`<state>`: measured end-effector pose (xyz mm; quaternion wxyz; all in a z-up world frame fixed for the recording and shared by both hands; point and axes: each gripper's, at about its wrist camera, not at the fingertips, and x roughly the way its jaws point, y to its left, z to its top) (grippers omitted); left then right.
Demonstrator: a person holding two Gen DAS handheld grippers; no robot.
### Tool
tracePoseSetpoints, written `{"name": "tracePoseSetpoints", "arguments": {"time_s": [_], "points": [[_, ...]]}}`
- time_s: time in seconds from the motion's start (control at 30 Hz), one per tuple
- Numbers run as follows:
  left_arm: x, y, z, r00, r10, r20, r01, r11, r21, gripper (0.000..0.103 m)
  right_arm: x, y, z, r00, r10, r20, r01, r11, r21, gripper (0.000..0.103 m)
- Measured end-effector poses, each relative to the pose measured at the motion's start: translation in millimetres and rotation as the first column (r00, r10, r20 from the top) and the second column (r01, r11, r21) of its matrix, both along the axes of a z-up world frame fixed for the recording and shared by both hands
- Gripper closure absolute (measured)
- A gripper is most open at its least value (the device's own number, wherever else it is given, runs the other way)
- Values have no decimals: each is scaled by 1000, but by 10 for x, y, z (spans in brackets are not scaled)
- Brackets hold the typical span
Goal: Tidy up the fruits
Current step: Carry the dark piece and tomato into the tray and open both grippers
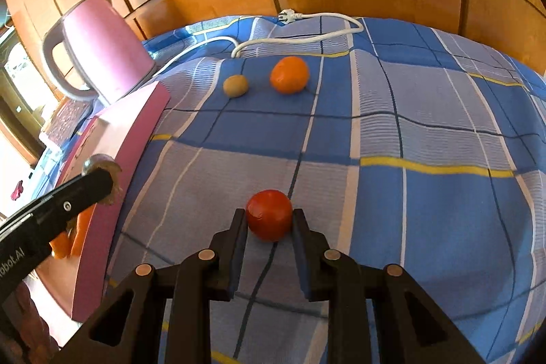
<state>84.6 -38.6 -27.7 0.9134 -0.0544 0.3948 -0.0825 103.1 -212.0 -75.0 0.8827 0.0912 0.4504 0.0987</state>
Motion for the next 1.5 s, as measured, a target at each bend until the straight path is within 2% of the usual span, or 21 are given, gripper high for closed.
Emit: {"name": "tracePoseSetpoints", "arguments": {"time_s": [0.3, 0.77, 0.9, 1.2, 1.5], "points": [[-237, 99, 29, 1000, 12, 19, -12, 1000, 6, 75, -220, 135, 38, 1000, 29, 9, -29, 1000, -10, 77], [-491, 171, 60, 999, 19, 45, -20, 1000, 14, 75, -356, 262, -47, 999, 45, 27, -41, 990, -134, 77], [-525, 188, 60, 999, 25, 46, -25, 1000, 12, 75, -367, 237, -62, 998, 45, 41, -40, 992, -116, 77], [-613, 273, 96, 997, 40, 70, -41, 999, 20, 75, -447, 266, -74, 993, 64, 95, -49, 988, -149, 77], [-639, 559, 73, 993, 99, 65, -99, 995, 0, 75, -491, 275, -35, 994, 49, 95, -34, 988, -153, 78]]}}
